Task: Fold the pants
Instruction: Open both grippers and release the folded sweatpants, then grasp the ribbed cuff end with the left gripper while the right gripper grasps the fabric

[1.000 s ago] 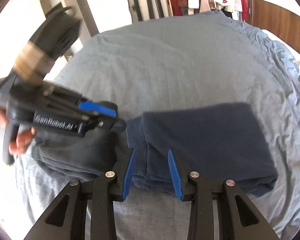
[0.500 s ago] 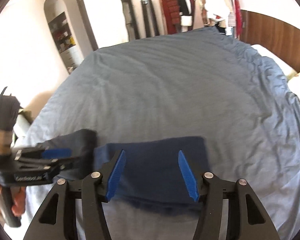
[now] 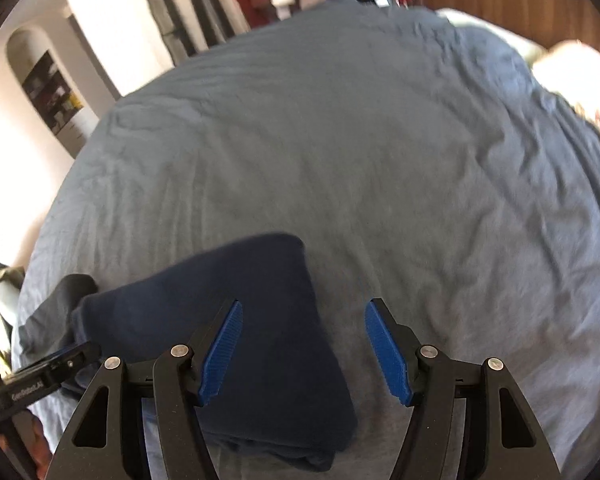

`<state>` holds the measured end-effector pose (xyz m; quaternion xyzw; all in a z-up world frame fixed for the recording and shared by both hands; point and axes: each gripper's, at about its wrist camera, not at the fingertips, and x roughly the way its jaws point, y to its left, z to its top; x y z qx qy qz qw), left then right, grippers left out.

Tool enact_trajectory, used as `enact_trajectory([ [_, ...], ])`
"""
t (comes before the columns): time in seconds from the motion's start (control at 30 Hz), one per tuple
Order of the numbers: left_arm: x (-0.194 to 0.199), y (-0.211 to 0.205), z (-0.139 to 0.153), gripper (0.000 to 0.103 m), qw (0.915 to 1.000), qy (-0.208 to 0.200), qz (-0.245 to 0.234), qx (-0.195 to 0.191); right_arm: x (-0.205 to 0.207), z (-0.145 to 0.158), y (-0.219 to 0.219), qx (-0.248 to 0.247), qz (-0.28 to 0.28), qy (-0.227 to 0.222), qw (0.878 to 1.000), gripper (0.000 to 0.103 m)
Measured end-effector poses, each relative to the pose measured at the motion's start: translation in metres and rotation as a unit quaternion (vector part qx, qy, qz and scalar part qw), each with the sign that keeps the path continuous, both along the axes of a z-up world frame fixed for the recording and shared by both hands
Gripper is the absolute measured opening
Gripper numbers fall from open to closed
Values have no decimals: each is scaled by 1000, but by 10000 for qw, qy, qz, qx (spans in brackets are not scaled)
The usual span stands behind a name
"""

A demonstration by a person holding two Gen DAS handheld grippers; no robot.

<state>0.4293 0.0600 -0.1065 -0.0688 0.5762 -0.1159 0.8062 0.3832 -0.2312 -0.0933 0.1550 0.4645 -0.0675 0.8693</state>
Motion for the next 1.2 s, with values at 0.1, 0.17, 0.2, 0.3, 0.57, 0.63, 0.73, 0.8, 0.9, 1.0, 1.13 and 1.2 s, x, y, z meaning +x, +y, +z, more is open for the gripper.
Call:
enact_trajectory([
  [0.1,-1,0,-9,57,9999,34,35,159,2,-10,-4,-24,-15,32,10000,65],
  [0.17,-3,1,-15,59,9998,114,89,160,3,-16,-6,67,1,56,10000,65],
  [0.2,-2,1,-17,59,9997,123,92,168,4,-20,-8,99,8,89,9999,65],
  [0.3,-2,-1,-20,63,9996,88,59,275,8,-30,-9,215,103,176,9996,65],
  [0.57,5,1,-31,65,9994,208,-107,244,16,-48,-12,382,153,399,9984,65],
  [0.63,6,4,-36,65,9995,261,-106,112,18,-50,-9,394,243,444,9979,65],
  [0.73,10,7,-44,65,9992,382,-67,-27,20,-55,-2,373,402,518,9972,65],
  [0.8,12,8,-47,65,9991,417,-49,-63,22,-59,2,383,499,567,9964,65],
  [0.9,13,8,-48,64,9991,408,-85,-95,24,-65,4,485,512,621,9956,65],
  [1.0,14,11,-53,61,9988,419,-129,-208,27,-72,5,565,512,686,9947,64],
  [1.13,16,12,-54,45,9976,492,-176,-449,30,-75,10,498,618,691,9944,59],
  [1.2,16,11,-52,42,9974,483,-221,-478,32,-76,12,545,696,686,9937,51],
])
